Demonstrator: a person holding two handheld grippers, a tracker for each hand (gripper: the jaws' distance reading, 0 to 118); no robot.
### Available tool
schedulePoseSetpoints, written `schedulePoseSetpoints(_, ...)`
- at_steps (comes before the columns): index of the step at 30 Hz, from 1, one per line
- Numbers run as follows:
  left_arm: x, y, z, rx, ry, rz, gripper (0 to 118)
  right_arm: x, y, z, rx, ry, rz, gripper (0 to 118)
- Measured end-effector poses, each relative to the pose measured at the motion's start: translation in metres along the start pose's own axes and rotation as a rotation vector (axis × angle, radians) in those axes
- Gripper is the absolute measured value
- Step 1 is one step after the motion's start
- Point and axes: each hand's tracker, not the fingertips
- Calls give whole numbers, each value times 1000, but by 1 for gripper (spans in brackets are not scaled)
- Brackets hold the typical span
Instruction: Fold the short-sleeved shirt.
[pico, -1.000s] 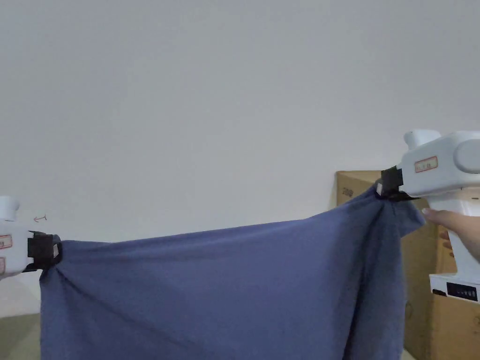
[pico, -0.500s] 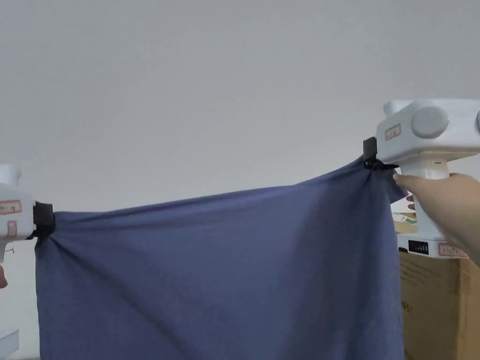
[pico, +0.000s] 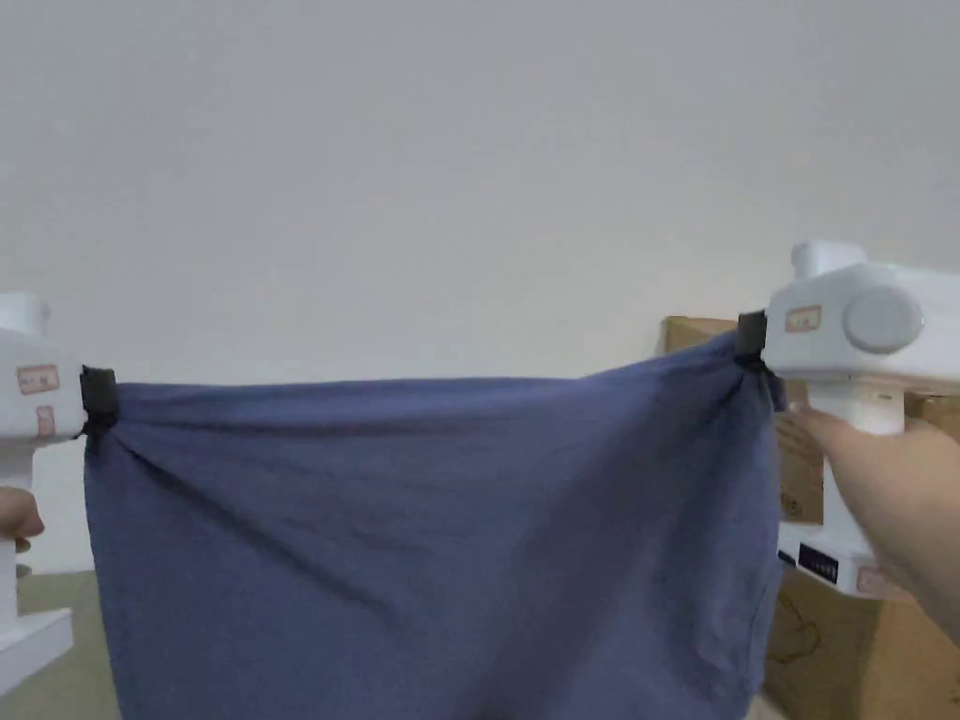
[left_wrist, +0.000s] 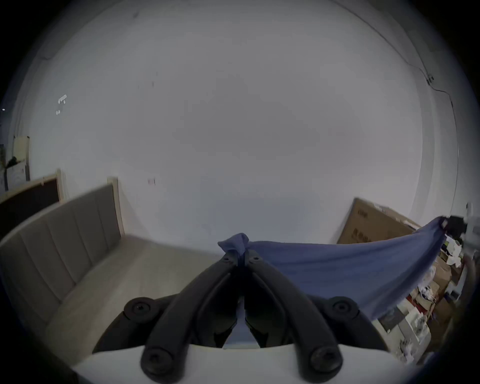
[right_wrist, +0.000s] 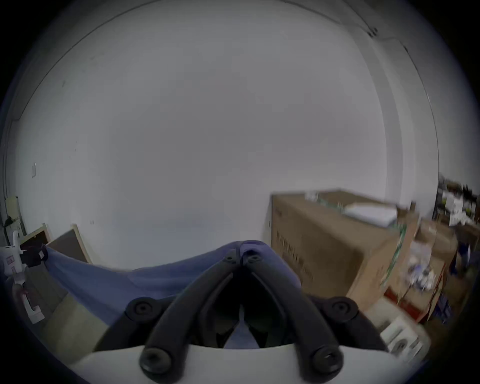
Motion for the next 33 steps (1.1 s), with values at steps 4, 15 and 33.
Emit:
schedulePoseSetpoints(4,-23,-112,7,-217,-22,-9,2,31,-143,-5,-275,2,-1,0)
schedulePoseSetpoints(15,-95,-341,133,-695,-63,62,2,120,-388,143,-775,89,-67,0)
schedulePoseSetpoints(33,-106,-412,289,-746,-81,-77,2,103,-443,272,-886,103,105,0)
